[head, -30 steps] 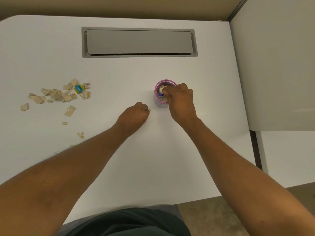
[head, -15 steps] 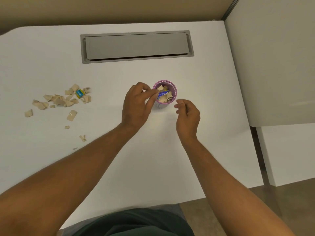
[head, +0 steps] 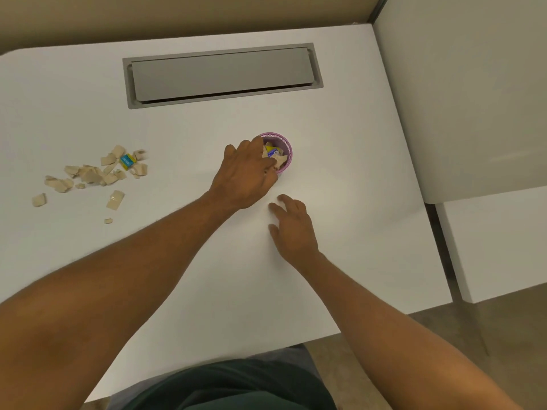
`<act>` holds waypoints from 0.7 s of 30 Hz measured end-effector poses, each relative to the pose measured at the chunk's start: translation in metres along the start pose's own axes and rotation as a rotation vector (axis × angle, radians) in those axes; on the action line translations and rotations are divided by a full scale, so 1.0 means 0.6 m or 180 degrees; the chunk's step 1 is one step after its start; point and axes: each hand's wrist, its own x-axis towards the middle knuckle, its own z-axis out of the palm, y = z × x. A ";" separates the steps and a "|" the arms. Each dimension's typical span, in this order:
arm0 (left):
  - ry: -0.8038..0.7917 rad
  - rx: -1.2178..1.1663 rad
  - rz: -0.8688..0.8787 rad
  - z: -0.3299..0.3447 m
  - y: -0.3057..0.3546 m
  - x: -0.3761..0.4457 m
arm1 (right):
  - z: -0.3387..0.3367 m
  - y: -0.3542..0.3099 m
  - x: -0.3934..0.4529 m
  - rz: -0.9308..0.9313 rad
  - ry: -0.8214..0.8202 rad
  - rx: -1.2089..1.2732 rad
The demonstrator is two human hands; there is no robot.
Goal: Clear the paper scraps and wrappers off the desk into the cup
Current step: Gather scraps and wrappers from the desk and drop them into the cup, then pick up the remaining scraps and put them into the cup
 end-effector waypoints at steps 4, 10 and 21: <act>0.0297 -0.0469 -0.0126 -0.007 -0.020 -0.030 | 0.019 0.006 0.002 -0.0020 0.0034 -0.0225; 0.0868 -0.0765 -0.0495 0.014 -0.096 -0.176 | 0.025 0.014 0.001 0.0056 0.0169 -0.0292; 0.0665 -0.0243 -0.2404 0.049 -0.322 -0.492 | 0.128 -0.239 -0.004 -0.0956 -0.0948 0.0125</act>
